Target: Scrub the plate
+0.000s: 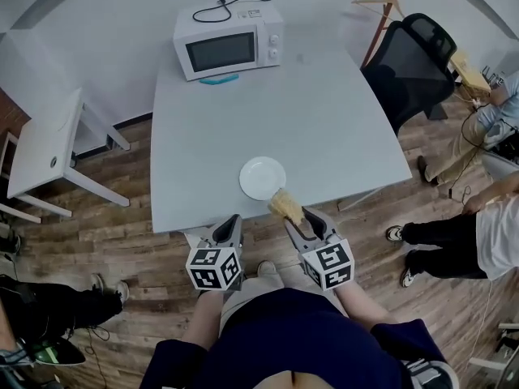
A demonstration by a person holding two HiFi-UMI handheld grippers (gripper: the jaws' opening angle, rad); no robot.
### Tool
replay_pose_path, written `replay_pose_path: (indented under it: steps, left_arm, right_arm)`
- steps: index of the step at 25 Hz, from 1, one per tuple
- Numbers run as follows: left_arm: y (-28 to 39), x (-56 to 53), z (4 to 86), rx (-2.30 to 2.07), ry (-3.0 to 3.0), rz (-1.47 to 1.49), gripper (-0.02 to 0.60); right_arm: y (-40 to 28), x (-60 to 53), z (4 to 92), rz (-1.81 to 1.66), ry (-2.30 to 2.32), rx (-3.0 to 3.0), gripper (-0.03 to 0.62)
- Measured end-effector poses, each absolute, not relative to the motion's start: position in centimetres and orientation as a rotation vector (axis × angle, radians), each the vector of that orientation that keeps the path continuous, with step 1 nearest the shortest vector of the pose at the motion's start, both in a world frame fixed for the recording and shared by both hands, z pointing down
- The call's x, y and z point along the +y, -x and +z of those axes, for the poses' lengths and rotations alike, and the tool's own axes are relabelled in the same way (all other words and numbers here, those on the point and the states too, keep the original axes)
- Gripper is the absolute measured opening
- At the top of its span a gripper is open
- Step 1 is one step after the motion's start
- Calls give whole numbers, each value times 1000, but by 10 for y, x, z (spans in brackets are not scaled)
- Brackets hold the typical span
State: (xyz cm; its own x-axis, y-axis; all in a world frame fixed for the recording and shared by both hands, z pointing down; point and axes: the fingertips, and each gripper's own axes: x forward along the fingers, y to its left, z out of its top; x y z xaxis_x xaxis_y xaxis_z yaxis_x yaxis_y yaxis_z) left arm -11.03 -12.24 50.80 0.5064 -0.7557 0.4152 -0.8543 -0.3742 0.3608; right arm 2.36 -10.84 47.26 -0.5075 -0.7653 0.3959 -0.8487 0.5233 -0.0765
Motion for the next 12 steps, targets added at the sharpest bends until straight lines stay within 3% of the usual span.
replay_pose_path:
  steps: [12]
  left_arm:
    - [107,-180,550,-1263,-2167,319,20]
  right_arm:
    - [-28,-163,502,393,-1330,-2377,173]
